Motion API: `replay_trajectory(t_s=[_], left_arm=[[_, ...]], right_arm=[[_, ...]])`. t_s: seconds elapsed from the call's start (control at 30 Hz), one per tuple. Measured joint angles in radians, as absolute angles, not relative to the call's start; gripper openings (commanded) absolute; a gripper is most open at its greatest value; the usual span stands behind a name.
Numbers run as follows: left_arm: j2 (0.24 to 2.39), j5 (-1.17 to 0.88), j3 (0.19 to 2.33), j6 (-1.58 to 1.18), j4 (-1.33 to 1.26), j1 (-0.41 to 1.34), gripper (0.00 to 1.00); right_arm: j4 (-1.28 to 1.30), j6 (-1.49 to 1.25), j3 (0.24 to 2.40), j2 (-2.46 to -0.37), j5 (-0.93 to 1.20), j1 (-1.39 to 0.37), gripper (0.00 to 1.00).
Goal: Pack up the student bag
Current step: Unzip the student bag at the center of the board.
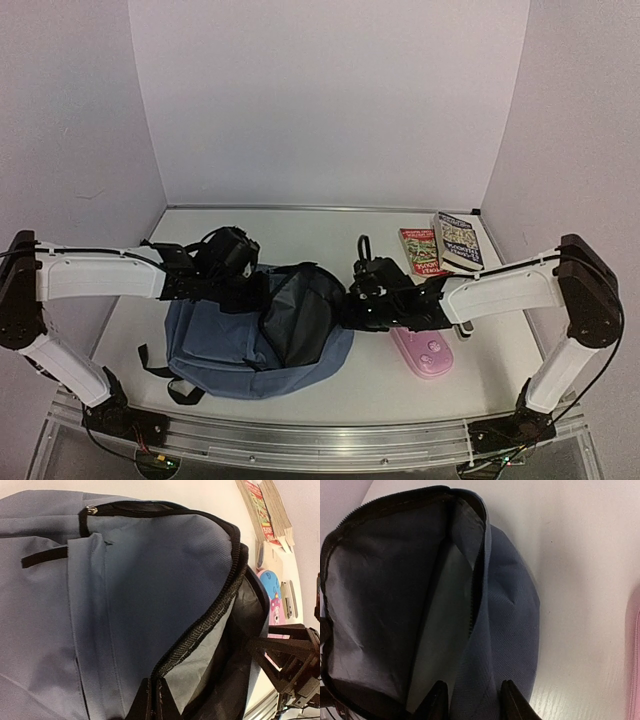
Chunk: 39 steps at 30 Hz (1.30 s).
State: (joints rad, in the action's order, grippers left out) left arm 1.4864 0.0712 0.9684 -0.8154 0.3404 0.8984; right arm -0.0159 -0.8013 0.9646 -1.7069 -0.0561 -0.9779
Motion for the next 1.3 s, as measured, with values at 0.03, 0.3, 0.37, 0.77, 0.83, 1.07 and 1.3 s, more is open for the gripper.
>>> replay_trajectory(t_s=[0.03,0.3,0.37,0.77,0.83,1.07,1.3], left_arm=[[1.472,0.077,0.955,-0.817,0.340,0.888,0.00],[1.384,0.132,0.868,-0.838,0.341,0.750,0.00],[1.357,0.150,0.867,-0.838,0.341,0.722,0.00],[1.152,0.202,0.695,-0.927,0.297,0.621,0.00],[1.155,0.196,0.658,-0.953,0.292,0.621,0.00],[1.150,0.183,0.553,-1.056,0.255,0.621,0.00],[1.132,0.186,0.547,-1.084,0.261,0.621,0.00]], right_arm=[[-0.015,-0.805,0.967,-1.709,-0.060,-0.978,0.10],[-0.013,-0.801,0.982,-1.705,-0.104,-0.954,0.00],[-0.010,-0.798,0.981,-1.691,-0.109,-0.932,0.00],[-0.005,-0.786,0.907,-1.558,-0.140,-0.840,0.00],[0.000,-0.788,0.898,-1.562,-0.139,-0.842,0.00],[-0.004,-0.807,0.896,-1.611,-0.138,-0.842,0.00],[-0.010,-0.821,0.895,-1.645,-0.138,-0.834,0.00]])
